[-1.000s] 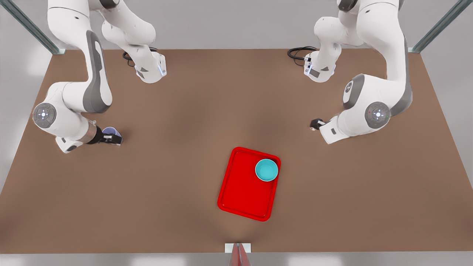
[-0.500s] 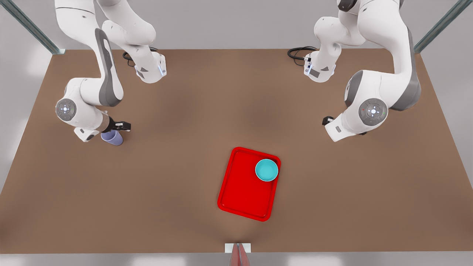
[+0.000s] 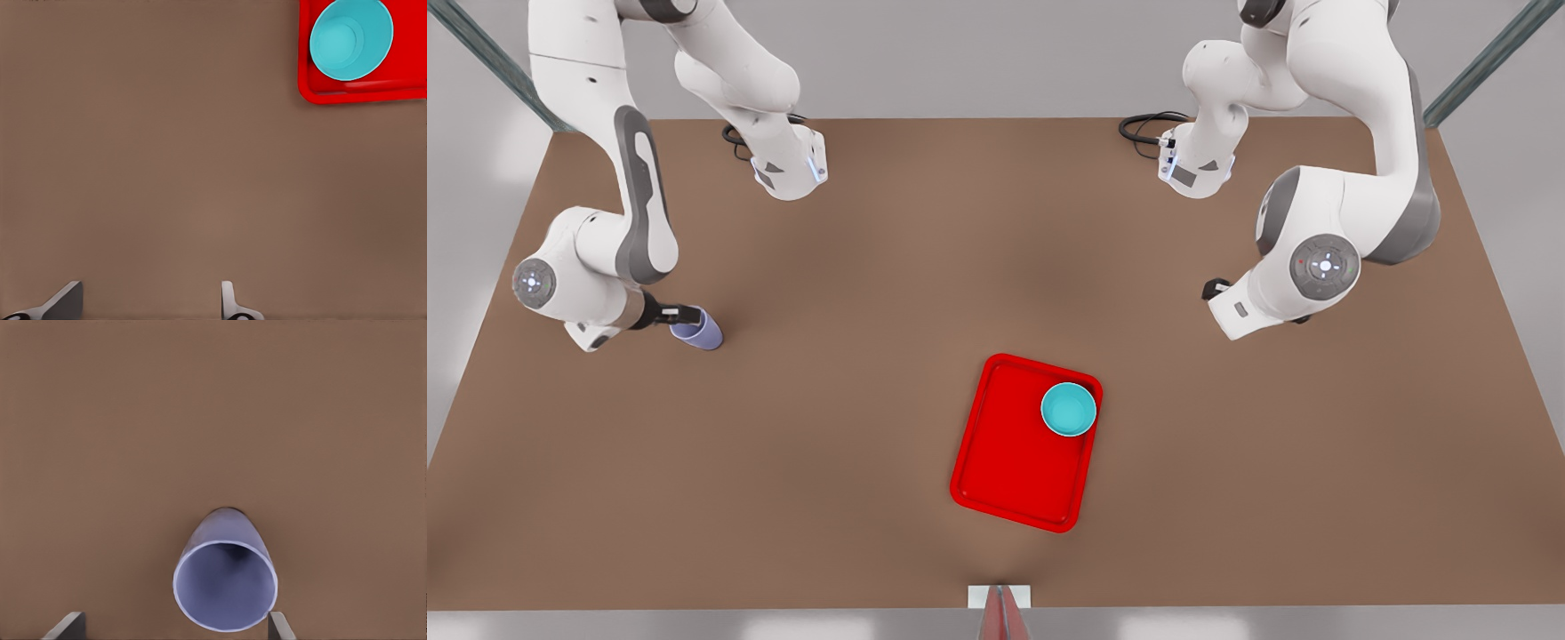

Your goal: Place the bowl on the tray with the left arm and the cup on the tray with the right arm

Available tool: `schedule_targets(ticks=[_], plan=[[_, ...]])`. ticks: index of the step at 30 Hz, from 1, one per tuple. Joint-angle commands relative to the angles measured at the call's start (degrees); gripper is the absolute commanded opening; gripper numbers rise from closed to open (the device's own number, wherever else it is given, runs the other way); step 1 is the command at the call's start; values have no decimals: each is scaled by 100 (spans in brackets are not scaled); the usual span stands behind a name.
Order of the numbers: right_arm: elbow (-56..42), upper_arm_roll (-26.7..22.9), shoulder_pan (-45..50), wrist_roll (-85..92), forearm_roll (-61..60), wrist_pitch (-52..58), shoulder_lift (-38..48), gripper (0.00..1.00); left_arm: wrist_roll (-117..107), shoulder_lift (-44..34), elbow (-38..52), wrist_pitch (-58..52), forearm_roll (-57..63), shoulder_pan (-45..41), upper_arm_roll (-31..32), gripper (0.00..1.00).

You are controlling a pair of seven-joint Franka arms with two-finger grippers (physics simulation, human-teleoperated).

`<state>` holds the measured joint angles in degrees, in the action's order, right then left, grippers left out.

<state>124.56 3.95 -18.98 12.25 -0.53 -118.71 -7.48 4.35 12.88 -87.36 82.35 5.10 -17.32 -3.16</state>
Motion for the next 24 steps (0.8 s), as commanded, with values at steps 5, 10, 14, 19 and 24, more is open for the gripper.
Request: schedule_targets(ticks=[5, 10, 14, 19, 24], plan=[[-116, -413, 17, 559, 0, -117, -368, 100, -4, 12, 0, 0, -9, 0, 9, 100], [481, -474, 70, 550, 0, -468, -245, 100, -4, 12, 0, 0, -9, 0, 0, 100], [877, -571, 61, 559, 106, -1426, -341, 100, -13, 12, 0, -9, 9, -9, 61, 100], [974, -729, 52, 603, 159, -1857, -631, 100, -13, 21, 0, -9, 9, -9, 70, 100], [1000, -703, 52, 559, 159, -1910, -702, 30, -21, 21, 0, -26, 9, -9, 70, 100]])
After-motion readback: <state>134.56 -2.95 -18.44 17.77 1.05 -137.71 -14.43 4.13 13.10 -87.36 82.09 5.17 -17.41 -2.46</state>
